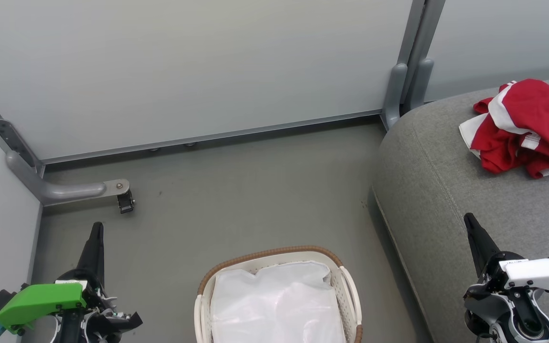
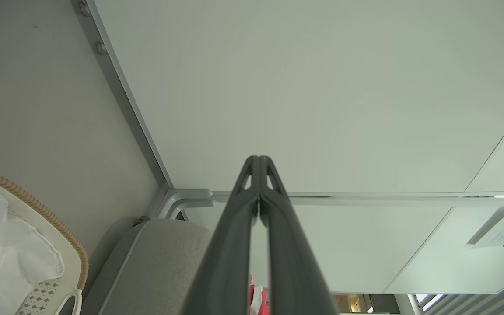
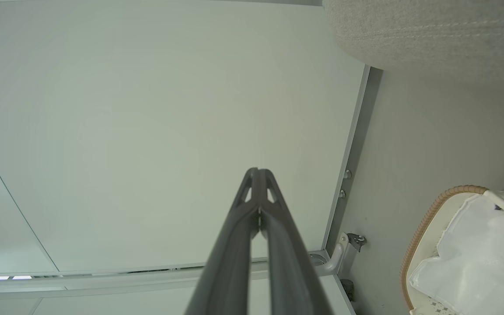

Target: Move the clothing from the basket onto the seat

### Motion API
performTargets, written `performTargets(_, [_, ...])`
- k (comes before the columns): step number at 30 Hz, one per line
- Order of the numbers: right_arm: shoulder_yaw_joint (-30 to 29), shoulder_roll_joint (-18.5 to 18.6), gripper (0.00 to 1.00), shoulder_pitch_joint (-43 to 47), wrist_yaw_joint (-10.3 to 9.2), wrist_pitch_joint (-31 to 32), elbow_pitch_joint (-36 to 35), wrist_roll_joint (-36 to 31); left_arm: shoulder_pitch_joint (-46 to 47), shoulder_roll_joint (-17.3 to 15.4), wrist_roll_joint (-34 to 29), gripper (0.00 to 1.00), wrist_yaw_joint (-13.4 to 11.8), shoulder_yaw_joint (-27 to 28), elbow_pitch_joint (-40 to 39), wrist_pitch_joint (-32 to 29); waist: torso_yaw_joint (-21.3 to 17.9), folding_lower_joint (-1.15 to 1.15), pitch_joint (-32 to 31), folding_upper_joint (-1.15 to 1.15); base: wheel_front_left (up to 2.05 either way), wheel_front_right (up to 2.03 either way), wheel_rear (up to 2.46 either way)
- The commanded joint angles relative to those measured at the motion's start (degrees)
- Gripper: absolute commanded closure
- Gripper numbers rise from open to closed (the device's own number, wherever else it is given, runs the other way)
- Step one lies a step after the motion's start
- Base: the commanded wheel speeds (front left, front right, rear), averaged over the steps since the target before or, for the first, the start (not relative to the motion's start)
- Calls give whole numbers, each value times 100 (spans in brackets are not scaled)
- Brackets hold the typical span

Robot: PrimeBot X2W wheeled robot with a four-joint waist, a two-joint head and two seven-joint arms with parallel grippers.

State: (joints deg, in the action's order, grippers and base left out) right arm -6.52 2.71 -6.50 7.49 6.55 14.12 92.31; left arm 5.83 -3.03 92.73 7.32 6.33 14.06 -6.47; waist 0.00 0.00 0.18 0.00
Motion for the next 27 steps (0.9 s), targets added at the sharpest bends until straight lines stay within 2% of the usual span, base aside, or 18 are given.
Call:
performTargets(1, [-10, 32, 100, 60, 0, 15, -23, 21, 72, -5, -35, 100, 36, 20, -6, -7, 0, 0, 0, 0, 0, 0, 0])
performTargets(27, [-10, 32, 100, 61, 0, 14, -23, 21, 73, 2, -40, 100, 36, 27, -6, -17, 0, 0, 0, 0, 0, 0, 0])
